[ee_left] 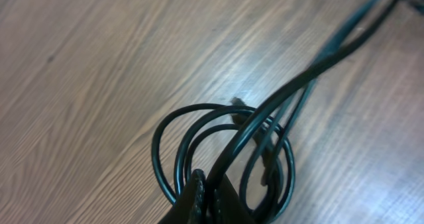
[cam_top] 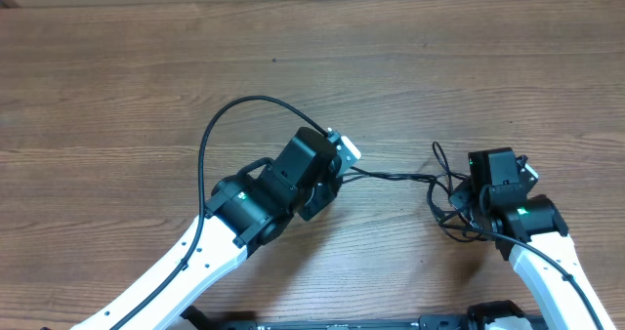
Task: Untangle cables
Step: 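Pull the left gripper leftward, stretching cables between both grippers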
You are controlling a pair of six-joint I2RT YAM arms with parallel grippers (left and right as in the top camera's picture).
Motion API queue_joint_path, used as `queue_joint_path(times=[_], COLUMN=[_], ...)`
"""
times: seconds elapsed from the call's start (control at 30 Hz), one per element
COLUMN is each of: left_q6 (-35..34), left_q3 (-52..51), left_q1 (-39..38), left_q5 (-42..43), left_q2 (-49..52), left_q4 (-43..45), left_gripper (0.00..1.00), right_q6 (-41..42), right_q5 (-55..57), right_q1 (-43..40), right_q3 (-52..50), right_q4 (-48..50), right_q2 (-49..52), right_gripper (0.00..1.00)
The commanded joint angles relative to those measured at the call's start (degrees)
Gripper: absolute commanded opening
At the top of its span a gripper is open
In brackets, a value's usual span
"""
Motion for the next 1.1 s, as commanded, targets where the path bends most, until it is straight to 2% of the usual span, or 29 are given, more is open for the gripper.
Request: queue_joint_path(times=[0.0,0.17,0.57,1.07], left_q6=[-3.48,-5.86,-7.96,-11.47], left_q3=[0.96,0.96,0.96,0.98], left_q1=[0.17,0.74,6.05,10.43], left_q5=[-8.41,-12.00,-11.82,-11.80], left_q2=[-0.35,-0.35,-0.35,-0.35], left_q4=[-0.37,-1.05,-2.19,2.12], left_gripper=[0.04,0.04,0.04,0.04], right_q6=[1.16,1.16,1.14,1.14], right_q5=[2.54,2.54,2.56,2.56], right_q1=[-0.09,-0.09,-0.09,-0.09], right_q3=[0.63,0.63,0.61,0.61], right_q4=[0.26,0.26,0.26,0.24], right_q2=[-0.57,-0.57,-0.57,-0.55], right_gripper=[0.04,0.04,0.04,0.04])
